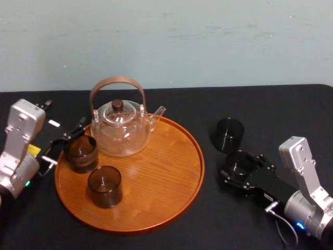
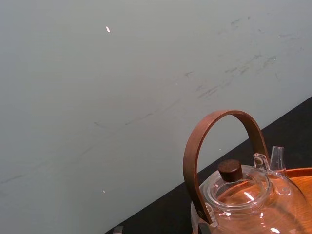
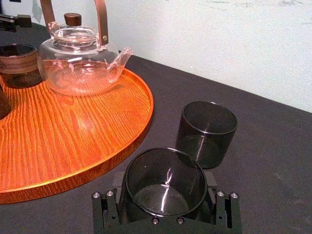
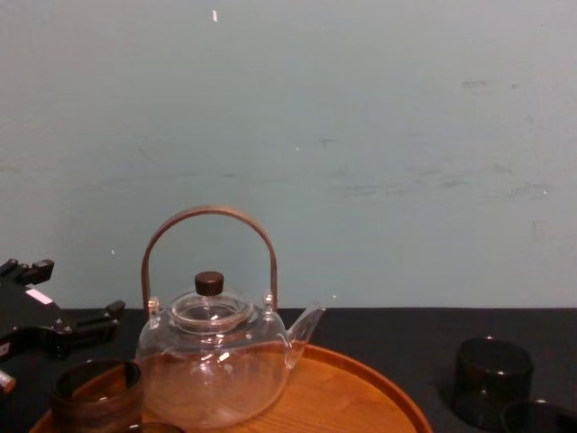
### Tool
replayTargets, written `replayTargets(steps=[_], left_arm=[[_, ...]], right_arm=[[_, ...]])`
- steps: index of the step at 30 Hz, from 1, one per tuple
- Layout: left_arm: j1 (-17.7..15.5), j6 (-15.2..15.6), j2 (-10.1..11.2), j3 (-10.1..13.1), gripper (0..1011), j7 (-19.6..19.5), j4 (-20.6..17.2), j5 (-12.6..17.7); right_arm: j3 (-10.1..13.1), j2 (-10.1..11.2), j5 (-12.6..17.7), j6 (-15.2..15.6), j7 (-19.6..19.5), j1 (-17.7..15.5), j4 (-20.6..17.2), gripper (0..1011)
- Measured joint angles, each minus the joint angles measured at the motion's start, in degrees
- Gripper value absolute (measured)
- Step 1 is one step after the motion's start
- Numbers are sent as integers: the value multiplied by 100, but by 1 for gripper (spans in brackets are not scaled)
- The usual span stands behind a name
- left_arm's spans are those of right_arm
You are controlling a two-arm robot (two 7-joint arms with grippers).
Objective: Pick up the glass from the table and place it on the tray.
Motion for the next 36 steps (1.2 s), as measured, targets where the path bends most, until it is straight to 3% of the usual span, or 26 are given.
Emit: replayTargets(steps=[8, 15, 36], left_arm=[[0, 0, 0, 0, 1001, 1, 0, 0], [0, 0, 0, 0, 1001, 0, 0, 0], [0, 0, 0, 0, 1002, 0, 0, 0]], right_arm=[[2, 23, 8, 9, -13, -23, -37, 996], [2, 33, 17, 14, -24, -34, -55, 908], [2, 44, 28, 22, -38, -46, -74, 908]])
